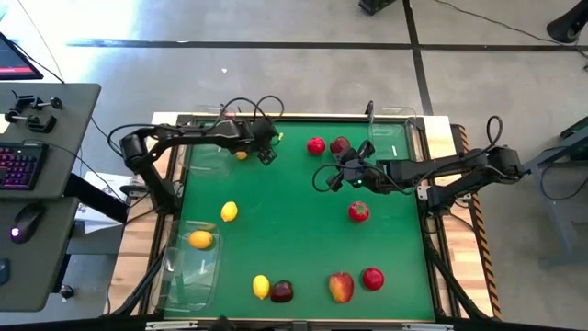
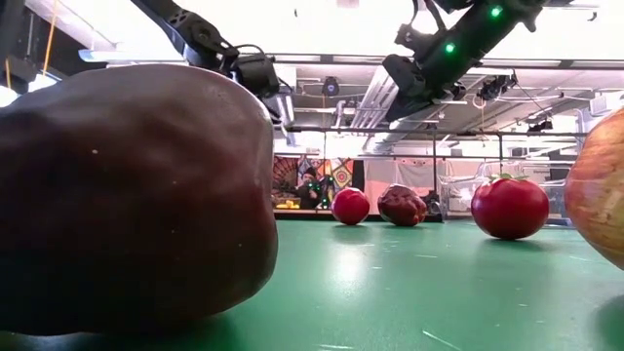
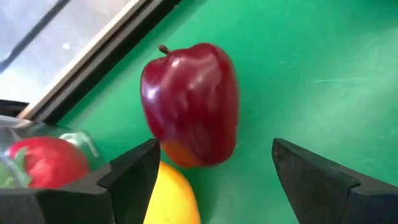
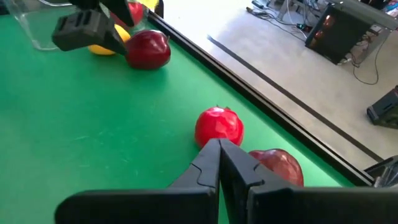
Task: Sort produce into baskets
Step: Put the apple into the top right bin
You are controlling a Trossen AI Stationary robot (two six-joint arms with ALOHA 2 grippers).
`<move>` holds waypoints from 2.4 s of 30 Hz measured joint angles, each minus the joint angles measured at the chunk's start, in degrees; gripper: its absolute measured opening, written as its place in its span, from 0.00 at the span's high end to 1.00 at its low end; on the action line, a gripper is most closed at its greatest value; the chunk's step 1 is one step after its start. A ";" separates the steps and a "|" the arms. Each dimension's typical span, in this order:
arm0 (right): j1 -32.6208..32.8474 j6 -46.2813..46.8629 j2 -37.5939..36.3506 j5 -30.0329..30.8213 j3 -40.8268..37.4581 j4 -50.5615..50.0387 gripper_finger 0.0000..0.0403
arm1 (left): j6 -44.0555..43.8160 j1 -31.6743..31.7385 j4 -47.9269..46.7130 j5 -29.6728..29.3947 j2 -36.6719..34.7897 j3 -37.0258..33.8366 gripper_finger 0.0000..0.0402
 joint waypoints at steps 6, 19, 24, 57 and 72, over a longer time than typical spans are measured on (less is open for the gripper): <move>0.00 0.00 0.00 -0.13 0.00 0.12 1.00 | 0.01 2.35 0.07 0.35 0.61 0.00 0.26; 0.00 -0.63 0.00 -0.13 0.00 0.13 1.00 | 1.06 6.73 2.85 8.62 0.73 -0.17 0.26; 0.00 -0.66 0.02 -0.13 0.00 0.13 1.00 | 1.13 7.82 3.27 9.76 2.42 -0.18 0.26; 0.00 -1.05 0.04 -0.33 0.00 0.11 1.00 | 8.39 7.05 4.84 10.75 4.67 -0.15 0.33; 0.18 -1.04 0.04 -3.48 0.02 -2.82 1.00 | 16.74 1.57 4.44 14.77 -6.08 -1.05 0.34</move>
